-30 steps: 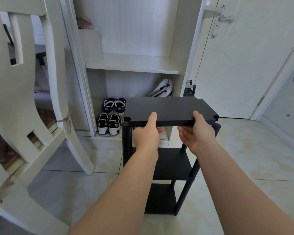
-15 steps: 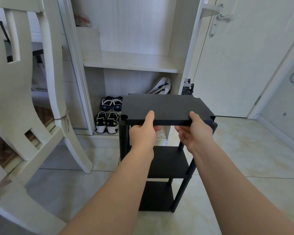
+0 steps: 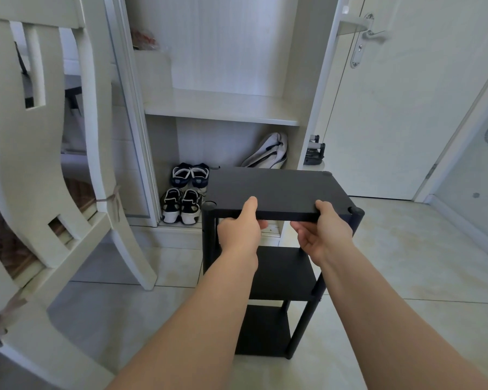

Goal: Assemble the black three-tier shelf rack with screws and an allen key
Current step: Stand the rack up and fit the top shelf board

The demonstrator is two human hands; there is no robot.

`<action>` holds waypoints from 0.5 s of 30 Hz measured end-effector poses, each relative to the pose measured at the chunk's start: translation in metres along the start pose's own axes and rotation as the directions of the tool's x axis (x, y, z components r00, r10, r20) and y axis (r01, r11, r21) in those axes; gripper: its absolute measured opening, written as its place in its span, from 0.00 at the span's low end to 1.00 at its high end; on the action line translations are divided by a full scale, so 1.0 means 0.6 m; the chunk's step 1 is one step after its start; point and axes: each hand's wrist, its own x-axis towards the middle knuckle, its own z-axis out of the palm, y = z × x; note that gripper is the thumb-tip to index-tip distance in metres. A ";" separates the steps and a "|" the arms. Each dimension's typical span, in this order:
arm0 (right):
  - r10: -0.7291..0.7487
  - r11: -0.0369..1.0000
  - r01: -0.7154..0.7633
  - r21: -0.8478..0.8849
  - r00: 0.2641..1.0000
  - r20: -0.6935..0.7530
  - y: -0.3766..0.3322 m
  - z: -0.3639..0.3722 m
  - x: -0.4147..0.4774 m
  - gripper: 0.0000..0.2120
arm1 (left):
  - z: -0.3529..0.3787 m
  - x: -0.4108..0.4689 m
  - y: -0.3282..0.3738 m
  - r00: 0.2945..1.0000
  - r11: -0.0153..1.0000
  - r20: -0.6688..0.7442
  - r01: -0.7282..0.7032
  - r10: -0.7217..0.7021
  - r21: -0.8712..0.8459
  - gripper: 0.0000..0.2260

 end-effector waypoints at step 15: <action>0.019 1.000 -0.018 0.006 0.999 -0.040 0.003 -0.003 -0.009 0.12 | 0.003 0.001 0.001 0.996 0.997 -0.039 0.081 -0.082 -0.020 0.24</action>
